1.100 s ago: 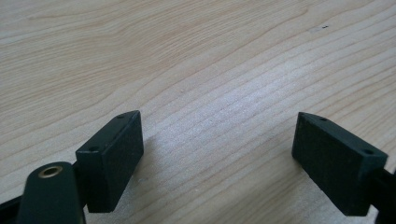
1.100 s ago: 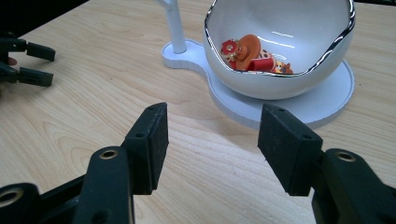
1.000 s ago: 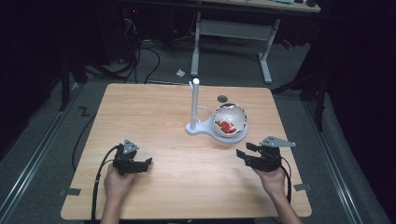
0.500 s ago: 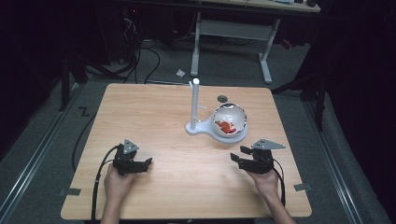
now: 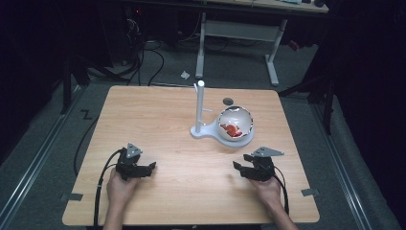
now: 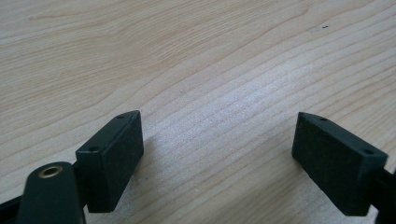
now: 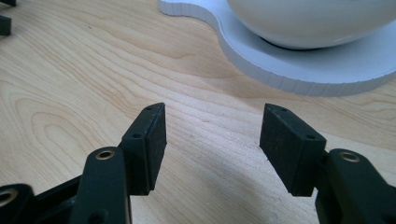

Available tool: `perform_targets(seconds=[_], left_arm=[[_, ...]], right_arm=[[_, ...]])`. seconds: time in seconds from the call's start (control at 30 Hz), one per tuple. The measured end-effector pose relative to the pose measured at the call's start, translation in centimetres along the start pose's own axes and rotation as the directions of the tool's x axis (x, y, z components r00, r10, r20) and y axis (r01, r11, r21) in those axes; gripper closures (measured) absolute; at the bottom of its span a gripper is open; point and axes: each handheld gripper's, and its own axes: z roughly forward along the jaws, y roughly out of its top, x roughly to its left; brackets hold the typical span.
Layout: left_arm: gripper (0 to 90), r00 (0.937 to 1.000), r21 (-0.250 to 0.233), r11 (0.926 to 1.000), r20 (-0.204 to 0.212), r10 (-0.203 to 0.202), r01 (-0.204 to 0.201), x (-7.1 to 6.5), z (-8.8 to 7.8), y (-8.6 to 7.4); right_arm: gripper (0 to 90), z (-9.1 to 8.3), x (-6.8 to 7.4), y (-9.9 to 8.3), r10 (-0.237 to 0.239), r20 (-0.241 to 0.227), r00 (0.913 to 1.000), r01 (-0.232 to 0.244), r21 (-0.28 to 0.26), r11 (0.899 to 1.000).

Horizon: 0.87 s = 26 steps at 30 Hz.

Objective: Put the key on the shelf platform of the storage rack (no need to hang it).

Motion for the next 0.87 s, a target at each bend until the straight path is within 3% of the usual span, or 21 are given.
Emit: perform_targets(seconds=[0.5,0.63,0.87], left_arm=[[16.8,1.0000,-0.001,1.0000,0.000,-0.002,0.002,0.0,0.0,0.0],[16.8,1.0000,-0.003,1.0000,0.000,-0.003,0.003,0.0,0.0,0.0],[16.8,1.0000,-0.003,1.0000,0.000,-0.003,0.003,0.0,0.0,0.0]], right_arm=[[39.7,1.7,0.2,-1.1,-0.032,0.053,0.9981,0.029,0.054,0.998],[39.0,2.1,0.3,-1.5,-0.066,0.079,0.9947,0.061,0.064,0.996],[38.3,2.2,0.3,-1.5,-0.072,0.076,0.9945,0.067,0.065,0.996]])
